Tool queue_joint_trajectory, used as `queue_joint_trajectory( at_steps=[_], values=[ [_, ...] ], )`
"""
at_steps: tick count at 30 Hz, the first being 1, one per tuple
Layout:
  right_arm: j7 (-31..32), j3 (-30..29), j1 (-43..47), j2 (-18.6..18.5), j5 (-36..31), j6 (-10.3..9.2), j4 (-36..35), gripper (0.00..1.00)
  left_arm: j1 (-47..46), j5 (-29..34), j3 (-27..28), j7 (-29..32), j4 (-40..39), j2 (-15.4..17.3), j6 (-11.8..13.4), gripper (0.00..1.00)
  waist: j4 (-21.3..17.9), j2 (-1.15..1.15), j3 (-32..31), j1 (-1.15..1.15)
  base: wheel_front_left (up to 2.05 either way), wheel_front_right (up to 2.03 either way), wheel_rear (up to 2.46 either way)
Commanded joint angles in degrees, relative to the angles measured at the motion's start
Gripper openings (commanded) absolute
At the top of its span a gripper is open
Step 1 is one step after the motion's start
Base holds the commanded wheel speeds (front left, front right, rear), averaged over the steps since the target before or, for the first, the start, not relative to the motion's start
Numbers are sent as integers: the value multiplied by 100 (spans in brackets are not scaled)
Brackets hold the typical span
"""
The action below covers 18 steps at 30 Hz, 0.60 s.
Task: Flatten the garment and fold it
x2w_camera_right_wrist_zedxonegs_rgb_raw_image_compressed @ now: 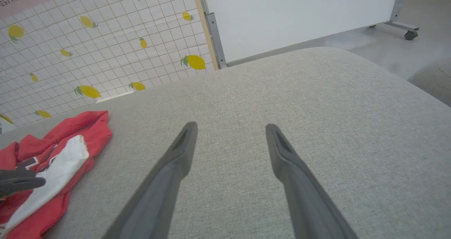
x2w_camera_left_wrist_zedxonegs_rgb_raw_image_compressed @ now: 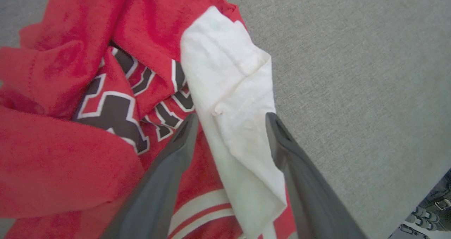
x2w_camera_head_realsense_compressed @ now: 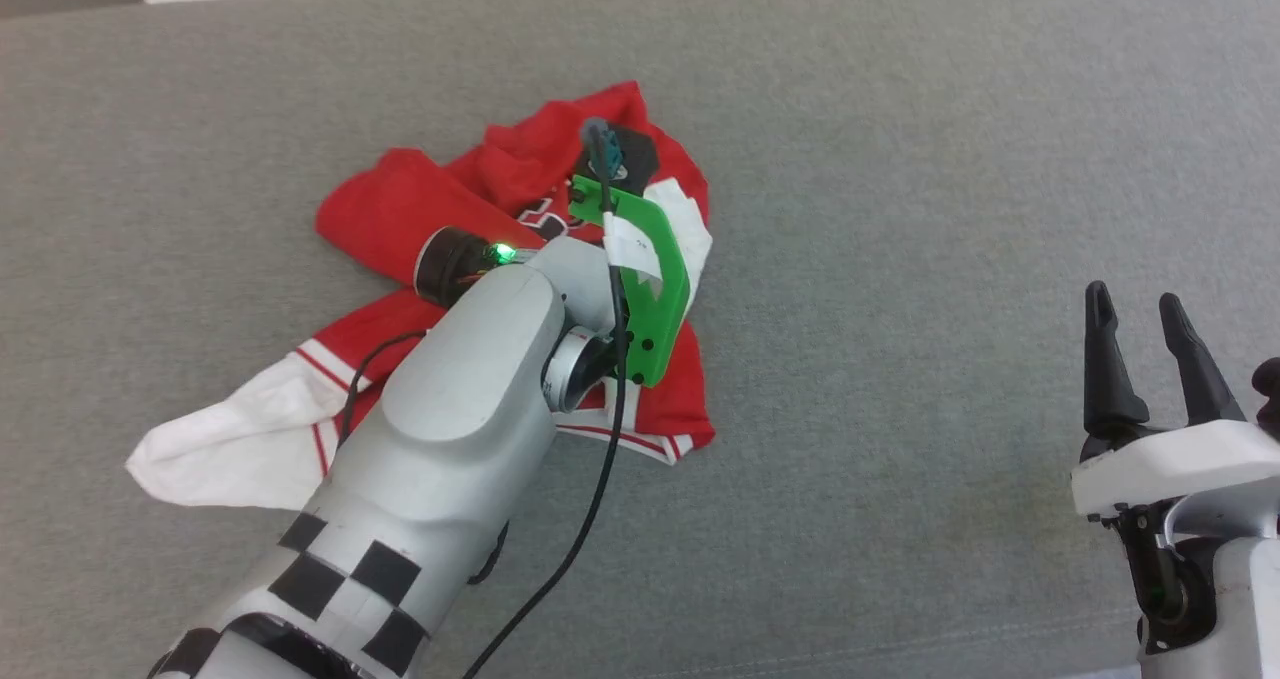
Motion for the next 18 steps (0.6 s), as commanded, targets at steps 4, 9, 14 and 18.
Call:
queue_joint_trajectory(
  at_steps=[4, 9, 14, 18],
  values=[
    [-97, 29, -160, 19, 50, -8, 82, 100, -176, 48, -86, 48, 173, -19, 80, 100, -200, -1, 232, 0, 0, 0, 0],
    [-131, 43, -210, 22, 48, -8, 143, 100, -180, -8, -92, 0, 270, -28, 100, 0, -175, -1, 249, 0, 0, 0, 0],
    [-122, 67, -227, 23, 29, -8, 201, 100, -209, -116, -83, -224, 184, -48, 42, 0, -117, -1, 227, 0, 0, 0, 0],
    [-114, 98, -240, 24, 28, -8, 228, 100, -281, -287, -62, -631, -85, -68, -36, 0, -90, -1, 205, 0, 0, 0, 0]
  ],
)
